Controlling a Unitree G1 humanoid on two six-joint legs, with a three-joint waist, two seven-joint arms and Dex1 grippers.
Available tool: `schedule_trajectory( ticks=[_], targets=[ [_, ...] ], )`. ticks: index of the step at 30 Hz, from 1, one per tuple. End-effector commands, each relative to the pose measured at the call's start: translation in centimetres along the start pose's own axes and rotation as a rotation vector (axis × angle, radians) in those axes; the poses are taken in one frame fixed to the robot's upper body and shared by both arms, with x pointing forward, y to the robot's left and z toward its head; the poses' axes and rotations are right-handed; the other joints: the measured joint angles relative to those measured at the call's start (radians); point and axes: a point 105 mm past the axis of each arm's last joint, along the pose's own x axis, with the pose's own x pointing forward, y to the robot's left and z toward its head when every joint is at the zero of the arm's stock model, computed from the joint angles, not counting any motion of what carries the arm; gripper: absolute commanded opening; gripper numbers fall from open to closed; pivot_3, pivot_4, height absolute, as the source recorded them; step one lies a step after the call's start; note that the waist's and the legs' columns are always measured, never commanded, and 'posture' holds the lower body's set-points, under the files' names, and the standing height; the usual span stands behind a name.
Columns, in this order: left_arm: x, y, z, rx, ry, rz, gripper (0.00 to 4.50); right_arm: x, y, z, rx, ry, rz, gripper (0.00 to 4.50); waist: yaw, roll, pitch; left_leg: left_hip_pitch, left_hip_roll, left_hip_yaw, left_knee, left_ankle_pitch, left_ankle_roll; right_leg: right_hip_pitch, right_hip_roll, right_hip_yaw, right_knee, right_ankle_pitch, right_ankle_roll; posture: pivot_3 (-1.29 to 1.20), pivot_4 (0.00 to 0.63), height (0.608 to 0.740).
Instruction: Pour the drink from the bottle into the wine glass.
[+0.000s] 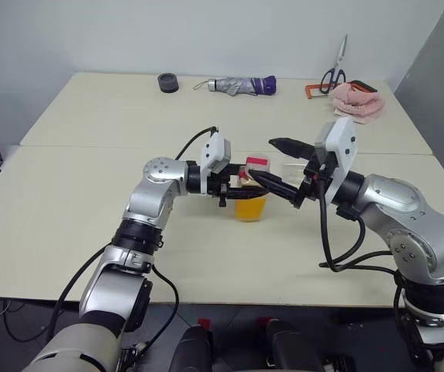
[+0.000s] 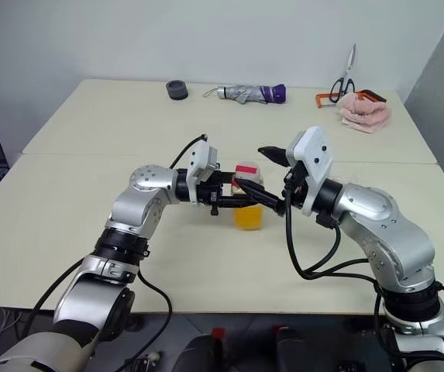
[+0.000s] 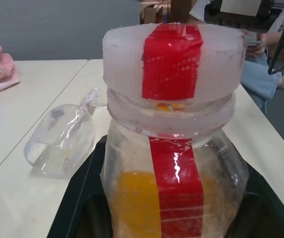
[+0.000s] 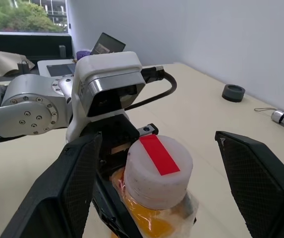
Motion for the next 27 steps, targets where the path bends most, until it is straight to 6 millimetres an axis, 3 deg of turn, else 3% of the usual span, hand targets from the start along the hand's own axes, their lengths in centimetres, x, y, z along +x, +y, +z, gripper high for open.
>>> schedule_trajectory(
  ticks=[1,12,15,19,22,27],
  targets=[
    [0.1,0.2,2.0,0.084,-0.034,-0.01,1.92,0.3,0.3,0.8,-0.013,-0.026,0.031,3.89,0.0,0.0,0.0,0.0,0.0,0.0,0.0,0.0,0.0,0.0,0.0,0.0,0.0,0.0,0.0,0.0,0.15,0.74],
    [0.2,0.1,2.0,0.086,-0.032,-0.008,1.92,1.2,0.1,0.4,0.007,-0.031,0.044,3.89,0.0,0.0,0.0,0.0,0.0,0.0,0.0,0.0,0.0,0.0,0.0,0.0,0.0,0.0,0.0,0.0,0.15,0.74],
    [0.1,0.1,1.9,0.086,-0.03,-0.007,1.92,1.4,0.1,0.4,0.012,-0.033,0.048,3.32,0.0,0.0,0.0,0.0,0.0,0.0,0.0,0.0,0.0,0.0,0.0,0.0,0.0,0.0,0.0,0.0,0.15,0.74],
    [0.2,0.1,1.9,0.087,-0.03,-0.006,1.92,1.6,0.1,0.4,0.012,-0.039,0.051,1.94,0.0,0.0,0.0,0.0,0.0,0.0,0.0,0.0,0.0,0.0,0.0,0.0,0.0,0.0,0.0,0.0,0.15,0.74],
    [0.2,0.1,1.9,0.087,-0.031,-0.005,1.92,1.6,0.2,0.5,-0.015,-0.04,0.051,1.82,0.0,0.0,0.0,0.0,0.0,0.0,0.0,0.0,0.0,0.0,0.0,0.0,0.0,0.0,0.0,0.0,0.15,0.74],
    [0.2,0.1,1.9,0.086,-0.033,-0.004,1.92,1.6,0.5,0.2,-0.223,-0.013,0.055,1.82,0.0,0.0,0.0,0.0,0.0,0.0,0.0,0.0,0.0,0.0,0.0,0.0,0.0,0.0,0.0,0.0,0.15,0.74]
  ],
)
